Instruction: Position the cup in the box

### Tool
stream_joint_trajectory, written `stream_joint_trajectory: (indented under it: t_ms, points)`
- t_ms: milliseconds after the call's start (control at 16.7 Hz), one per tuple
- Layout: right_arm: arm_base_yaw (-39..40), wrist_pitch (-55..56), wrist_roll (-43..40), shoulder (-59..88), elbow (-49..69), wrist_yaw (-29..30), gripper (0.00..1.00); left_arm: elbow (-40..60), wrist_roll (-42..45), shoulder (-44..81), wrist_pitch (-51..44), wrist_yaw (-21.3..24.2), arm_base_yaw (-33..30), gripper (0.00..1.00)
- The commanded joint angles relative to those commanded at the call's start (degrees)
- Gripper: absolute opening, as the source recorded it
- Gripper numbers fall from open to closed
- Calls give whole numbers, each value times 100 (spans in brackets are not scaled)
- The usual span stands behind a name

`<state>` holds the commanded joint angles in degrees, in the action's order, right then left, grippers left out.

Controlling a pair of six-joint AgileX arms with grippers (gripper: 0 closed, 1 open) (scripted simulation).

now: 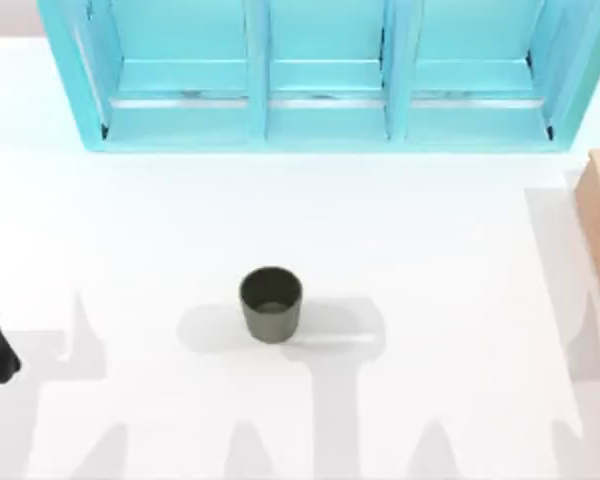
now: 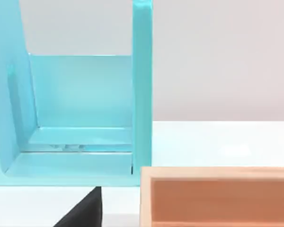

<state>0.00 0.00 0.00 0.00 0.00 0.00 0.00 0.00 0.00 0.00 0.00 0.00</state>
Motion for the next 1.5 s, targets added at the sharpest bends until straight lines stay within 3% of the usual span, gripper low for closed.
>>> stream_joint_trajectory:
  t_ms: [300,600,960,1500]
  points:
    - [93,-163,83,252,302,14,100,0,0,0,0,0,0,100]
    - [568,-1013,526,1595,1862,95,100,0,0,0,0,0,0,100]
    - [1508,-2695,1463,4238,4949,232,100,0,0,0,0,0,0,100]
    - [3223,-5863,3248,9190,10603,404,100,0,0,0,0,0,0,100]
